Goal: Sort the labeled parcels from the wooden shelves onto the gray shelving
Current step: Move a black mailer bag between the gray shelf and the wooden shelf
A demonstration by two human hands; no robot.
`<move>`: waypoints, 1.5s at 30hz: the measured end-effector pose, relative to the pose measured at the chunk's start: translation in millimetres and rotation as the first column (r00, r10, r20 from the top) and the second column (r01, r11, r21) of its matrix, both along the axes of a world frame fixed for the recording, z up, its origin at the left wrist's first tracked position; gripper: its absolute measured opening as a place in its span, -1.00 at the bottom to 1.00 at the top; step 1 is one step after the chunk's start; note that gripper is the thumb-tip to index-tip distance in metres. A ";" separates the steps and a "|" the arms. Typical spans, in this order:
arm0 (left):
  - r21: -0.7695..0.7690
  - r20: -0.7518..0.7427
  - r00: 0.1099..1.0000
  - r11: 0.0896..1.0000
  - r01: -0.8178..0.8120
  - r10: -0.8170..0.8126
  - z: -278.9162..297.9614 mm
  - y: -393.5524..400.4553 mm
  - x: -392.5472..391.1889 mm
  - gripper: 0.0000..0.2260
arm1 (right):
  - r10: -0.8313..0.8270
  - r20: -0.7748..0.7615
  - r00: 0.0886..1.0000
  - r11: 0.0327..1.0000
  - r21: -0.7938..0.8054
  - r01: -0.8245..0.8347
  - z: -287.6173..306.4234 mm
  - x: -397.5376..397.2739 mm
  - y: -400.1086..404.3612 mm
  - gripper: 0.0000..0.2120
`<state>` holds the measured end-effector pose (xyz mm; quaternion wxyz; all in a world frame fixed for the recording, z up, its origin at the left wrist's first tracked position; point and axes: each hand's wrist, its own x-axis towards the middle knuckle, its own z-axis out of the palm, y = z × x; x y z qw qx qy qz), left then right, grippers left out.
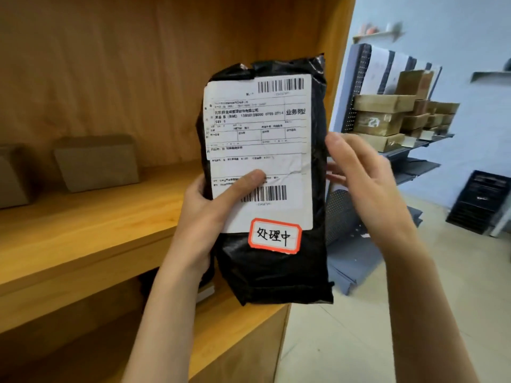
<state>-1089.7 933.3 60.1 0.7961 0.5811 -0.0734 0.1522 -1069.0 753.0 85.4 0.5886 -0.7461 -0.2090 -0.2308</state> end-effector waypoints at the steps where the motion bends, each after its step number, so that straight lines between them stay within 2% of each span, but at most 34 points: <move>1: 0.002 0.003 1.000 1.000 -0.003 0.003 0.0 -11.0 3.3 -0.58 | -0.127 0.096 0.987 0.989 -0.058 0.133 -3.2 1.5 -16.1 -0.65; 3: 0.014 0.008 1.000 1.000 0.002 -0.002 -2.7 -33.1 9.9 -0.60 | -0.348 0.297 0.889 0.893 -0.184 0.411 -14.6 5.7 -46.4 -0.62; 5: 0.032 -0.006 1.000 0.999 0.024 -0.024 -7.9 -54.7 16.4 -0.64 | -0.488 0.449 0.749 0.734 -0.254 0.630 -28.8 9.5 -71.6 -0.60; 6: 0.043 -0.018 0.999 0.998 0.036 -0.035 -11.2 -65.5 19.7 -0.66 | -0.526 0.493 0.693 0.663 -0.272 0.697 -37.4 12.2 -83.0 -0.59; 8: 0.063 -0.036 0.998 0.997 0.047 -0.045 -18.1 -86.8 26.3 -0.69 | -0.556 0.535 0.636 0.568 -0.314 0.761 -55.2 16.8 -103.5 -0.60; 17: 0.086 -0.093 0.989 0.988 0.127 -0.119 -46.1 -184.0 44.1 -0.74 | -0.607 0.500 0.618 0.432 -0.445 0.785 -115.1 17.5 -198.0 -0.66; 26: 0.137 -0.101 0.974 0.967 0.215 -0.203 -64.3 -274.4 83.1 -0.81 | -0.688 0.496 0.529 0.274 -0.498 0.823 -139.7 28.7 -283.3 -0.74; 37: 0.127 -0.082 0.922 0.913 0.387 -0.380 -81.0 -398.2 219.4 -0.60 | -0.784 0.494 0.375 0.075 -0.525 0.848 -147.3 112.8 -398.9 -0.75; 45: 0.098 -0.033 0.874 0.869 0.485 -0.485 -67.8 -488.0 345.4 -0.75 | -0.836 0.477 0.270 -0.026 -0.527 0.850 -120.5 208.3 -479.4 -0.69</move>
